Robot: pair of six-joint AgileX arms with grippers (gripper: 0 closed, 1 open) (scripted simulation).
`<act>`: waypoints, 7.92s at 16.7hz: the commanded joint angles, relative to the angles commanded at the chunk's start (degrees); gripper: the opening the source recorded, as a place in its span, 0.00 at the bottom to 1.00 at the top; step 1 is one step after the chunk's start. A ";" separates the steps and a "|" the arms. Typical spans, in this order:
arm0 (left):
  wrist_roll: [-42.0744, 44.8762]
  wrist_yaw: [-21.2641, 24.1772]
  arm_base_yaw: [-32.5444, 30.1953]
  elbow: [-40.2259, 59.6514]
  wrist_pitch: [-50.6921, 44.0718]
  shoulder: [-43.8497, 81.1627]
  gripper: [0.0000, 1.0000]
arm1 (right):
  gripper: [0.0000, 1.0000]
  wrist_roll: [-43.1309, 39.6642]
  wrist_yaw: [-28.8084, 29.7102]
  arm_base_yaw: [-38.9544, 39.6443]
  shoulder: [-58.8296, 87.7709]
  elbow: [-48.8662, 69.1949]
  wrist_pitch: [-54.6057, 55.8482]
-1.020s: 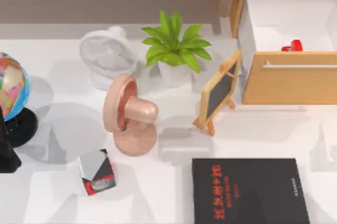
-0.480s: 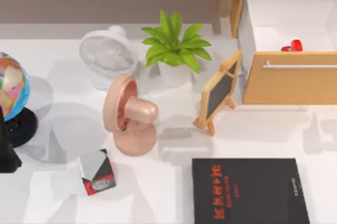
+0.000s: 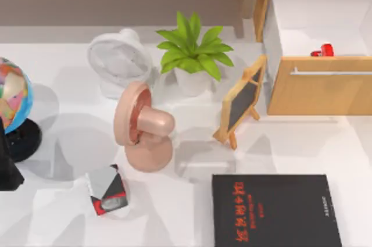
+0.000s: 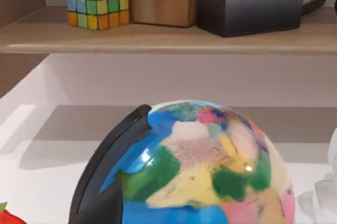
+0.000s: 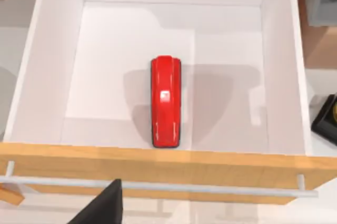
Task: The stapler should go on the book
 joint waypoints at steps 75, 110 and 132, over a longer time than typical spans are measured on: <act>0.00 0.00 0.00 0.00 0.00 0.00 1.00 | 0.00 2.48 0.57 3.52 68.38 54.10 -25.21; 0.00 0.00 0.00 0.00 0.00 0.00 1.00 | 0.00 42.80 3.92 40.60 22.08 -4.27 -15.70; 0.00 0.00 0.00 0.00 0.00 0.00 1.00 | 0.45 42.60 3.89 40.37 24.87 -8.50 -8.69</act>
